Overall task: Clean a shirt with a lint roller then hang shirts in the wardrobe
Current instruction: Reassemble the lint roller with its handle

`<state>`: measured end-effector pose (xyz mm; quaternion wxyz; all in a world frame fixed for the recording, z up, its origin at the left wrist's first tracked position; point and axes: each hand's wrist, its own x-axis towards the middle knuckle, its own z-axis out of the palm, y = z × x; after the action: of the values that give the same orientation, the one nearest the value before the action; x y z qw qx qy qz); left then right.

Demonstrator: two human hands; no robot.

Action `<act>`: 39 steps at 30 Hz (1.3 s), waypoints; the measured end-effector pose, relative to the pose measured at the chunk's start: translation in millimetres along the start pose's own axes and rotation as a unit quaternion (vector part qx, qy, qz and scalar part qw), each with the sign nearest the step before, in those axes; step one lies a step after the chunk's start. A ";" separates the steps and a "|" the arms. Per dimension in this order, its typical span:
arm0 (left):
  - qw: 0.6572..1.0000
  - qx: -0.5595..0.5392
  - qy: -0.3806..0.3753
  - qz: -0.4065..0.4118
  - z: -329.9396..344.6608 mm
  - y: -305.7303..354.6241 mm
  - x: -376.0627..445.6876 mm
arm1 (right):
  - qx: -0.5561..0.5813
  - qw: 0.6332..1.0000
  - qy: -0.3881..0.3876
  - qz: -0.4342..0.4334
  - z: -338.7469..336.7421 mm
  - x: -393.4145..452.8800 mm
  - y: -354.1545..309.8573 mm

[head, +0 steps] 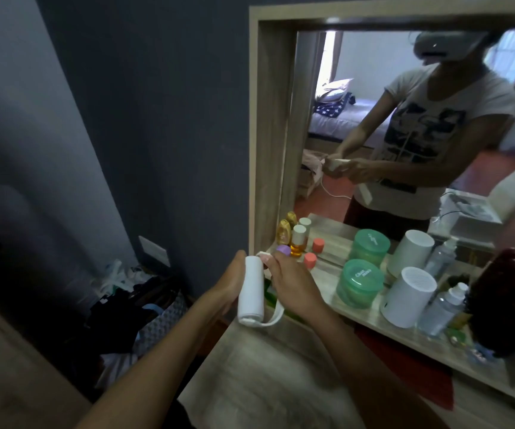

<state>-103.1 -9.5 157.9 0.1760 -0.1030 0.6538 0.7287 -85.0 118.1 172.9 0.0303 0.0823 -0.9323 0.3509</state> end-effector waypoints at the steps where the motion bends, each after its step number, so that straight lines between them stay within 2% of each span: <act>1: 1.000 0.007 -0.005 0.005 1.9 7.2 -1.0 | 0.007 1.000 0.019 0.005 -1.4 1.3 -0.8; 4: 0.999 0.042 -0.007 0.015 4.8 19.1 3.3 | 0.044 0.998 0.044 -0.002 -10.7 4.9 -1.9; 9: 0.991 0.134 -0.006 0.025 8.9 24.0 5.7 | 0.167 0.986 -0.028 -0.007 -21.6 0.5 2.8; 11: 0.986 0.150 -0.064 0.045 10.4 26.8 2.0 | 0.261 0.964 -0.047 0.025 -18.2 -0.9 4.4; 13: 0.976 0.187 -0.110 0.023 10.9 31.4 0.9 | 0.319 0.945 -0.055 0.053 -16.8 -3.2 2.0; 19: 0.963 0.254 -0.092 0.008 13.8 49.5 -15.1 | 0.313 0.947 -0.063 0.043 -15.4 -12.9 -7.8; 24: 0.936 0.338 -0.077 0.061 11.4 51.6 -17.6 | 0.313 0.948 -0.052 0.026 -9.4 -14.0 -9.1; 26: 0.936 0.334 -0.049 0.096 12.1 54.6 -18.0 | 0.290 0.957 -0.015 0.005 -13.6 -7.7 -10.3; 28: 0.940 0.322 -0.029 0.110 9.1 58.4 -16.7 | 0.288 0.956 0.060 0.016 -20.3 2.1 -13.1; 30: 0.944 0.304 -0.030 0.122 3.2 61.0 -17.3 | 0.302 0.938 0.156 0.067 -27.3 12.6 -10.4; 32: 0.942 0.298 -0.038 0.149 -2.3 60.6 -20.7 | 0.327 0.919 0.197 0.098 -33.7 17.3 -6.5; 35: 0.946 0.264 -0.022 0.189 -6.5 59.6 -22.8 | 0.394 0.902 0.155 0.090 -29.2 16.1 -5.0; 37: 0.947 0.237 0.020 0.218 -9.2 62.6 -20.8 | 0.466 0.875 0.093 0.092 -22.1 10.9 -3.3; 39: 0.948 0.215 0.065 0.224 -14.2 67.2 -19.2 | 0.475 0.876 0.025 0.077 -14.8 4.8 0.6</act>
<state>-112.9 -31.5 225.0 -0.0166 0.0396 0.8113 0.5830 -89.9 127.6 184.2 -0.0166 0.0060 -0.6556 0.7549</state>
